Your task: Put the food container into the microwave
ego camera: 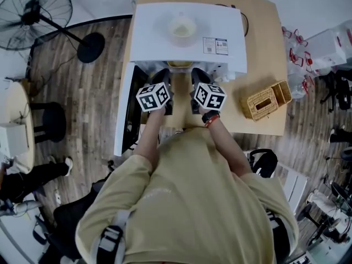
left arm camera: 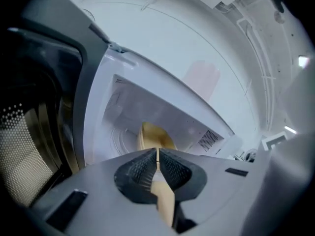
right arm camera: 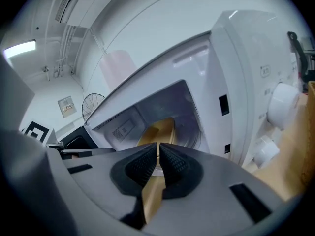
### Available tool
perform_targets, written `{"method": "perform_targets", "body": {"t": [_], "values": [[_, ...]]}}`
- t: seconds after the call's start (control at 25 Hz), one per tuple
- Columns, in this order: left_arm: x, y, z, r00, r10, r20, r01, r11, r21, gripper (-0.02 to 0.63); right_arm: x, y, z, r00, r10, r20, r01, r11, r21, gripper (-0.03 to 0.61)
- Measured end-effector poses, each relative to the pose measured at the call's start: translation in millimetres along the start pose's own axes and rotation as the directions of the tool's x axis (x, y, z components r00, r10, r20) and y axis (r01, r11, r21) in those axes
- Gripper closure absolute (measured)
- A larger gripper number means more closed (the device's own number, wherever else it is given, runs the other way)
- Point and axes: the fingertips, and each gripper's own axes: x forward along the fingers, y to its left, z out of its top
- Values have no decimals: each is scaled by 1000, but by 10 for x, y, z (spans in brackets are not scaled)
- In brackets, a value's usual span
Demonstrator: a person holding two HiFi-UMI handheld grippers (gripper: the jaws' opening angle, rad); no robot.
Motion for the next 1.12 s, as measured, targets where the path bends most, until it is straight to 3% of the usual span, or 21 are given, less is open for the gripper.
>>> {"method": "perform_targets", "body": {"t": [0.52,0.76,1.12], "values": [[-469,-121,-132,999,3,37,-6,997,77,594,-404,201,-76,999,17,41,-14,996,-87,543],[-691,-265,-213,998,-18,53,9,986,164,594,-622,322,-133,997,22,68,-13,990,-140,543],[-1008,-374,-401,997,-20,79,4,980,198,594,-990,444,-279,995,16,99,6,976,-216,549]]}}
